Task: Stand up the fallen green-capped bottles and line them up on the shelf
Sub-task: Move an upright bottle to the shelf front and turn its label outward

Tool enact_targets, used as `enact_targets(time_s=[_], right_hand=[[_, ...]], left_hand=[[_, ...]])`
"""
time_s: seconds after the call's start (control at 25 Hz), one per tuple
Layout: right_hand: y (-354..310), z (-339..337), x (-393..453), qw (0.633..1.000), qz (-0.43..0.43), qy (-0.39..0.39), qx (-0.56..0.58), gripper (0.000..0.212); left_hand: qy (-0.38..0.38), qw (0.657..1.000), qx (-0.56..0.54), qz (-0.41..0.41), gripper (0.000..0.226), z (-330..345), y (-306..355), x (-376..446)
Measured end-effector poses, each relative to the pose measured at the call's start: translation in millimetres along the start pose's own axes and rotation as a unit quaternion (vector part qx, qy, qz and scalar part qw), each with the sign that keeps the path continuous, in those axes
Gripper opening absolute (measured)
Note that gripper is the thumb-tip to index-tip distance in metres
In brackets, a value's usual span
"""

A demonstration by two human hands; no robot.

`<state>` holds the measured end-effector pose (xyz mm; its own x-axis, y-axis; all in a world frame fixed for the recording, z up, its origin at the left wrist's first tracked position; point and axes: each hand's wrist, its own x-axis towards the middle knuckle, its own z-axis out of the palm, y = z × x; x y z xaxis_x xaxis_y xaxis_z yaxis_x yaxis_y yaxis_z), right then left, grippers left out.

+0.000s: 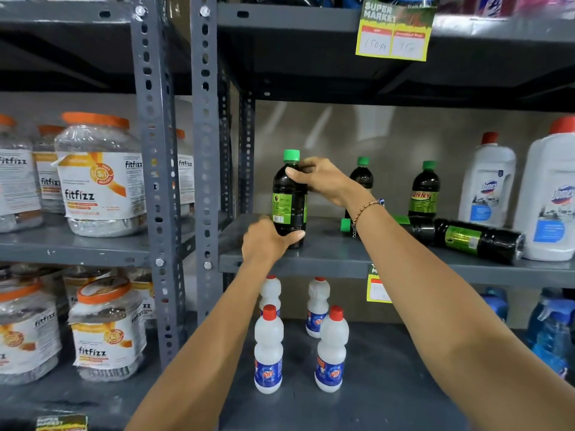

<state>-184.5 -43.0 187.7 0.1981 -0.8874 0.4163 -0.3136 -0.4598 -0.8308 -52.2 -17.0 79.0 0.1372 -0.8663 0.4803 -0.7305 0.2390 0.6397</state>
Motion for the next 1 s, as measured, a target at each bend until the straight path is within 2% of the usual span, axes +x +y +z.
enact_targets(time_s=[0.08, 0.16, 0.2, 0.28, 0.36, 0.4, 0.52, 0.6, 0.68, 0.8, 0.84, 0.92, 1.0], right_hand=[[0, -2, -1, 0.999, -0.004, -0.002, -0.036, 0.061], [-1, -3, 0, 0.999, 0.000, -0.026, -0.024, 0.058], [-2, -4, -1, 0.999, 0.003, -0.044, 0.001, 0.052], [-3, -7, -1, 0.996, 0.012, -0.076, 0.042, 0.038], [-3, -12, 1, 0.995, 0.016, -0.091, 0.041, 0.033], [-3, -14, 2, 0.995, 0.015, -0.090, 0.030, 0.032], [-4, -13, 0, 0.998, 0.009, -0.049, -0.032, 0.039], [-5, -11, -1, 0.997, 0.013, -0.024, -0.079, 0.052], [-7, -14, -1, 0.996, 0.025, -0.056, -0.062, 0.058], [-11, -22, 2, 0.992, 0.039, -0.118, -0.002, 0.041], [-11, -23, 3, 0.992, 0.036, -0.122, -0.002, 0.036], [-10, -22, 5, 0.994, 0.030, -0.100, -0.015, 0.032], [-10, -18, 1, 0.997, 0.024, -0.055, -0.050, 0.038]], left_hand=[[-0.086, 0.995, -0.036, 0.035, 0.049, -10, -6, 9], [-0.152, 0.981, -0.117, 0.040, 0.044, -17, -11, 13], [-0.163, 0.976, -0.140, 0.035, 0.044, -17, -11, 13], [-0.134, 0.982, -0.132, 0.021, 0.057, -12, -5, 9], [-0.069, 0.994, -0.079, -0.004, 0.086, -3, -1, 7], [-0.053, 0.996, -0.066, -0.007, 0.091, 0, 0, 8], [-0.076, 0.995, -0.061, -0.006, 0.057, -3, 1, 10], [-0.125, 0.989, -0.078, 0.005, 0.047, -7, -3, 13], [-0.167, 0.979, -0.113, 0.010, 0.057, -11, -3, 14], [-0.162, 0.984, -0.070, 0.002, 0.109, -4, 0, 16], [-0.140, 0.989, -0.042, -0.004, 0.114, -1, 4, 14], [-0.085, 0.996, -0.008, 0.006, 0.104, 3, 6, 13], [-0.090, 0.994, -0.054, 0.013, 0.091, 1, 4, 17]])
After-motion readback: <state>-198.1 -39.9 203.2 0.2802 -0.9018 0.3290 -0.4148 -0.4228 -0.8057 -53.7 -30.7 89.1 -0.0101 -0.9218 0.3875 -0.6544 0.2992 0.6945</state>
